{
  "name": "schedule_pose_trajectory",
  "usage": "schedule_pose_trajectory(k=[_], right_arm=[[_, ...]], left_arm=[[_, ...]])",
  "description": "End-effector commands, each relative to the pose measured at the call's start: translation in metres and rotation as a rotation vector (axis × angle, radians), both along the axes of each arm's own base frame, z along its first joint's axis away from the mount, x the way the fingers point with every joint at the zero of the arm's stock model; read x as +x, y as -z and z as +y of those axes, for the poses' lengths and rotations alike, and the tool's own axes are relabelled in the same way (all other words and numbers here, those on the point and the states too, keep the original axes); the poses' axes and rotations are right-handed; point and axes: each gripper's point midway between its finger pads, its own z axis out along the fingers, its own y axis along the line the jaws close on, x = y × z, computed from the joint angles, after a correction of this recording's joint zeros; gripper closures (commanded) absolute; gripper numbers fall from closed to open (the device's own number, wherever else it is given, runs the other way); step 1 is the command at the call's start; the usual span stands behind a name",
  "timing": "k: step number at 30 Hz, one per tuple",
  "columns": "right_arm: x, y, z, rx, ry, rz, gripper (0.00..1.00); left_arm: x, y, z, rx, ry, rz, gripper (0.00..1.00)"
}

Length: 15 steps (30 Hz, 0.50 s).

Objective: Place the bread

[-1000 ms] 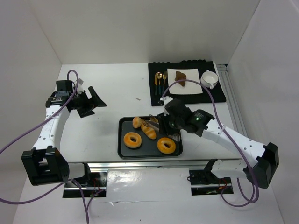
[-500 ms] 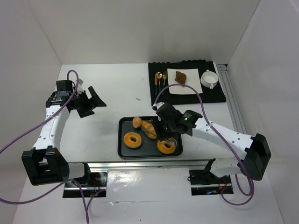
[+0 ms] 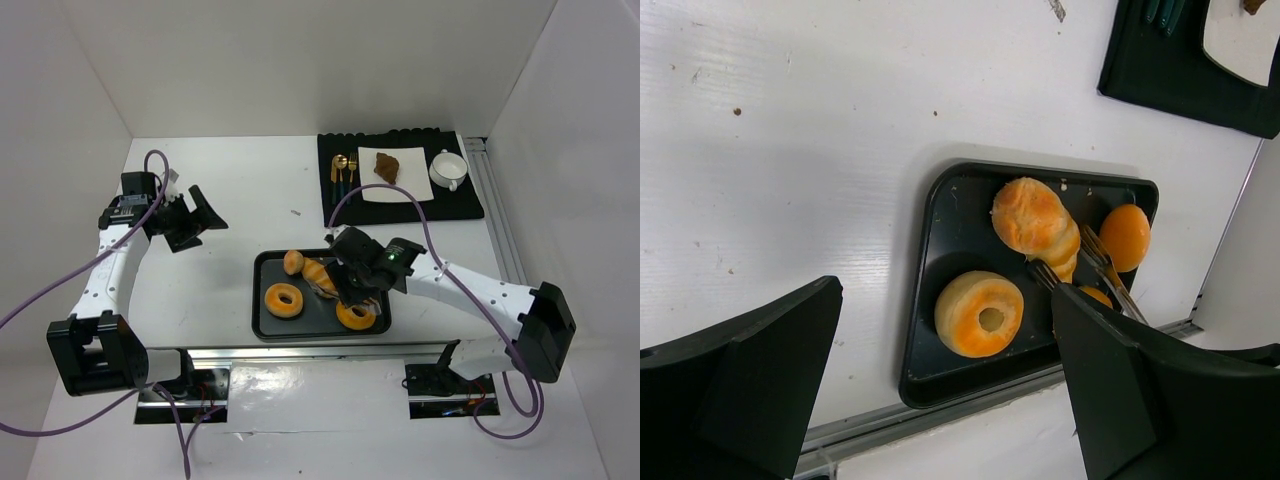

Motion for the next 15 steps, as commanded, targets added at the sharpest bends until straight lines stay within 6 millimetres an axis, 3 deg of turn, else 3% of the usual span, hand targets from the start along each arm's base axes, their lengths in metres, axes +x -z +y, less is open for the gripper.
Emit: schedule_pose_trajectory(k=[1, 5, 8, 11, 13, 15], right_arm=[[0.007, 0.000, 0.003, 0.001, 0.008, -0.034, 0.43], [0.012, -0.010, 0.001, -0.013, 0.014, -0.062, 0.57], [0.008, -0.029, -0.015, -0.034, 0.030, -0.086, 0.57], [0.009, -0.060, -0.028, -0.013, 0.080, -0.144, 0.59], [0.021, -0.084, -0.038, 0.024, 0.137, -0.216, 0.59], [0.036, -0.096, -0.052, 0.016, 0.218, -0.272, 0.59]], left_arm=[[0.003, -0.003, -0.001, 0.006, 0.023, -0.026, 0.00], [0.003, -0.003, -0.001, 0.006, 0.023, -0.026, 0.00], [0.002, -0.006, -0.001, 0.007, 0.023, -0.035, 0.00], [0.001, 0.000, -0.001, 0.004, 0.023, -0.015, 0.00], [0.004, -0.001, -0.001, 0.001, 0.017, -0.022, 0.00], [0.004, 0.001, -0.002, -0.009, 0.022, -0.013, 0.00]])
